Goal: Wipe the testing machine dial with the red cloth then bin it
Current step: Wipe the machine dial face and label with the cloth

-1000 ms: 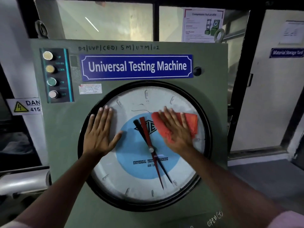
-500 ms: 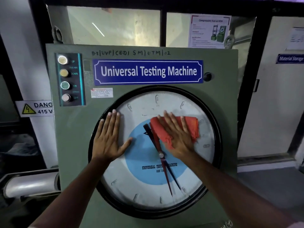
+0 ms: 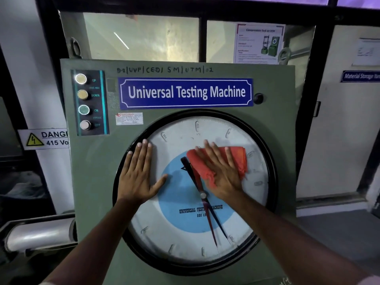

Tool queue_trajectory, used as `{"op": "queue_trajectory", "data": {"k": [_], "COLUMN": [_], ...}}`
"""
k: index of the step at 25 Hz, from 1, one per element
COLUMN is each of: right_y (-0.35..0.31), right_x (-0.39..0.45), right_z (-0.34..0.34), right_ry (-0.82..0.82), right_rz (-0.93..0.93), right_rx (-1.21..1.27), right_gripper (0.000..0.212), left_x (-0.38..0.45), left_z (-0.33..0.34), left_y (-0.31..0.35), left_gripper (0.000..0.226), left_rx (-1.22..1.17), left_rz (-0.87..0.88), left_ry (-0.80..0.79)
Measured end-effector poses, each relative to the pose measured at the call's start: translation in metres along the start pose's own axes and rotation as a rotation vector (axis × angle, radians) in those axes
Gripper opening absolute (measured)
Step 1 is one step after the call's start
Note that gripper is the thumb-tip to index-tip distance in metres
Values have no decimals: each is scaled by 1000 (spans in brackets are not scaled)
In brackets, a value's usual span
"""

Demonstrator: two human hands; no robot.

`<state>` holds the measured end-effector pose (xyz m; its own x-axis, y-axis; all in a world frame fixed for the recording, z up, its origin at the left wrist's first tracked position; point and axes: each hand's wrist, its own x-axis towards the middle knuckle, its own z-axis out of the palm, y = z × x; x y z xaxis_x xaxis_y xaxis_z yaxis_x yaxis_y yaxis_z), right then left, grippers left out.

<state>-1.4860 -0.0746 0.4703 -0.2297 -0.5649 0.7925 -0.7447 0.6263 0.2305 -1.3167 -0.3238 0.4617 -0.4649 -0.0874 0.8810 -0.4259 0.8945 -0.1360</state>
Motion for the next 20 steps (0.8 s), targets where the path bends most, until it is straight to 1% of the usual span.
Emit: {"op": "queue_trajectory", "data": {"k": [1,2,3,4,6,7,8,9,10,11,12,13,14,15,16,17,18,20], "right_y": [-1,-12,-30,-50,-67,-54,-34,-20,-15,-21,-37,-54,-63,-61,-45,-28,-15,-15], "right_x": [7,20,34,44,47,46,44,45,44,45,44,42,35,29,27,31,37,43], "right_z": [-3,-3,-3,-2,4,3,0,-4,-7,-6,-4,-1,3,2,-1,-5,-10,-7], "right_ry": [12,27,31,21,31,24,23,35,43,54,51,45,23,0,-13,-12,0,18], "right_rz": [122,263,361,364,166,79,61,142,291,439,494,415,263,100,-11,-17,84,454], "right_rx": [30,68,105,128,90,50,17,12,46,81,107,114,93,61,18,-22,-26,56], "right_gripper": [78,78,81,85,91,89,85,81,80,80,83,87,91,91,89,86,82,82], "left_x": [0,1,2,1,1,1,2,2,0,0,0,1,1,1,1,1,1,0], "left_z": [0,0,0,-1,-1,-2,-3,-2,-1,0,0,0,0,-1,-2,-2,-2,-1], "left_y": [0,0,0,1,1,1,0,0,0,1,1,2,1,1,1,1,1,-1], "left_gripper": [106,106,106,106,105,105,105,105,105,105,105,105,105,105,105,105,105,105], "left_rx": [7,8,2,0,6,1,-4,-1,8,16,18,17,15,9,4,2,2,0], "left_rz": [-3,-6,-7,-7,-11,-14,-12,-10,-7,-5,-5,-3,-1,-4,-6,-3,-1,2], "left_ry": [-2,-6,-7,-2,7,1,-5,-7,-9,-11,-11,-7,-3,-2,-2,-6,-13,-15]}}
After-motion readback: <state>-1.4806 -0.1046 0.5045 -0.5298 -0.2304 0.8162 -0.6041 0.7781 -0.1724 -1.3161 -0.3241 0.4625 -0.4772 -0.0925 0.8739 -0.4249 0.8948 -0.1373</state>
